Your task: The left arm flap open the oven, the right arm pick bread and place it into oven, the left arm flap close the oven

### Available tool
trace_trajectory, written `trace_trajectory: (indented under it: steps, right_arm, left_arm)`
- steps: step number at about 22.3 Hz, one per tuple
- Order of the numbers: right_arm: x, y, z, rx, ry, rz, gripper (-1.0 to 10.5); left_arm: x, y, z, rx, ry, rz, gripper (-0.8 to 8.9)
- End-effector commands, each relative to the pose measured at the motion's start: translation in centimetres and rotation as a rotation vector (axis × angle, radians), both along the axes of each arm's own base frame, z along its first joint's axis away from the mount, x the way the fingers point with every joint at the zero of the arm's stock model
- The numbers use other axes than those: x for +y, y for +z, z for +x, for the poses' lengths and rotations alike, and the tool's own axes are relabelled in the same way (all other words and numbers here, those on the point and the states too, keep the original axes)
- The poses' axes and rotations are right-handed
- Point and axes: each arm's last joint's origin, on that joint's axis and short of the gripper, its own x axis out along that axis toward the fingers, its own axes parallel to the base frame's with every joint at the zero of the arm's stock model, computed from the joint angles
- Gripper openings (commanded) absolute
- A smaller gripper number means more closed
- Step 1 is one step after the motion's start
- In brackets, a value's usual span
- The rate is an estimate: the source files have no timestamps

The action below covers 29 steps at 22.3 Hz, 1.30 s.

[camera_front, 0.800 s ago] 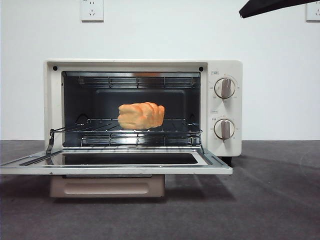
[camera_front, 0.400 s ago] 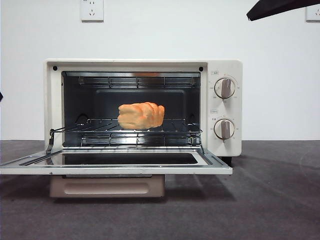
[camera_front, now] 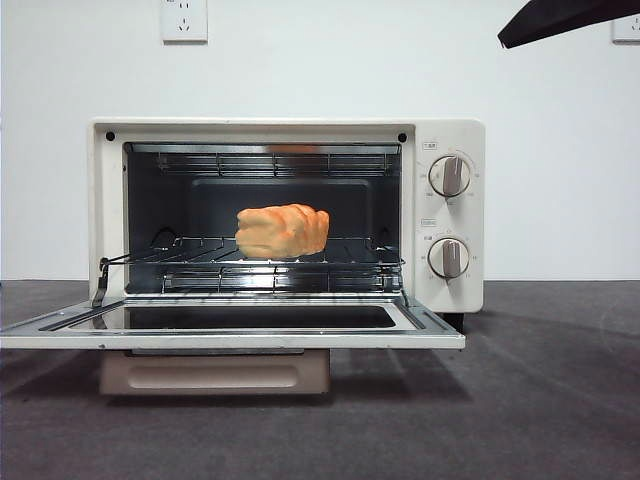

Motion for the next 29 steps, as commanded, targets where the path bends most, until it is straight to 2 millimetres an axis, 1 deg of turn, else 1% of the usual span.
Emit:
trace_trajectory:
  steps: [1,6,10,16,19,22,29]
  right_arm:
    - [0.2,0.3,0.0,-0.015,0.016,0.009,4.3]
    - [0.2,0.3,0.0,-0.017,0.013,0.009,4.3]
    - [0.2,0.3,0.0,-0.017,0.012,0.009,4.3]
    - [0.2,0.3,0.0,-0.017,0.005,0.009,4.3]
    - [0.2,0.3,0.0,-0.016,0.004,0.009,4.3]
    - [0.2,0.3,0.0,-0.016,0.004,0.009,4.3]
    - [0.2,0.3,0.0,-0.012,0.002,0.011,4.3]
  left_arm:
    - [0.0,-1.1,0.7,0.021,-0.046,0.015,0.14]
    - [0.0,-2.8,1.8,0.06,-0.047,0.014,0.14]
    - [0.0,-3.8,2.3,0.08,-0.054,0.005,0.14]
    - [-0.3,-5.3,2.9,0.12,-0.118,-0.105,0.14]
    - [-0.4,-5.4,2.9,0.126,-0.137,-0.137,0.14]
    - [-0.6,-5.2,2.9,0.117,-0.175,-0.215,0.14]
    - [-0.3,-4.1,3.9,0.042,-0.177,-0.377,0.14]
